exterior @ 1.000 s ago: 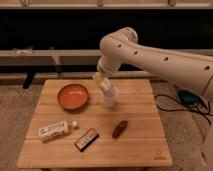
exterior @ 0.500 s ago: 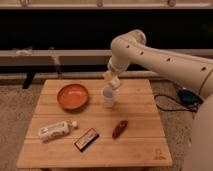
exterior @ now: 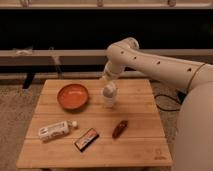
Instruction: Place the white sponge in the ceramic cup
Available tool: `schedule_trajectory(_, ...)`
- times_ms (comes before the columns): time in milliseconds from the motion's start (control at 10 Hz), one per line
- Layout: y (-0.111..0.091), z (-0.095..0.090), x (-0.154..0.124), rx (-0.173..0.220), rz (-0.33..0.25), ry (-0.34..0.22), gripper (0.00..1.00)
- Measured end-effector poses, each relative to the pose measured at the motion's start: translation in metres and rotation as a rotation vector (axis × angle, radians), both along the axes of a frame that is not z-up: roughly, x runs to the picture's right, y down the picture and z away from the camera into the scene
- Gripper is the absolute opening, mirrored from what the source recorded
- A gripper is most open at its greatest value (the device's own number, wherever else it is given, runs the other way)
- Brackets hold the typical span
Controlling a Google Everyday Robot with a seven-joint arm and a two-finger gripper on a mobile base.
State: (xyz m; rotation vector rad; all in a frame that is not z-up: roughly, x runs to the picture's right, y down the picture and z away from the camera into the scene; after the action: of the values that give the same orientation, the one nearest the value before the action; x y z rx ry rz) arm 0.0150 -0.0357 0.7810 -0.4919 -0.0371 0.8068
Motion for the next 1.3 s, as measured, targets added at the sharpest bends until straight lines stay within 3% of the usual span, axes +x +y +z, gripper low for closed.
schedule_trajectory(200,0.010,0.016,-0.005,-0.007,-0.013,0.003,0.22)
schedule_trajectory(800,0.010,0.033,-0.005,-0.004,-0.025,0.011,0.78)
schedule_trajectory(1300,0.006,0.024,-0.001,0.015,-0.045,0.011,0.80)
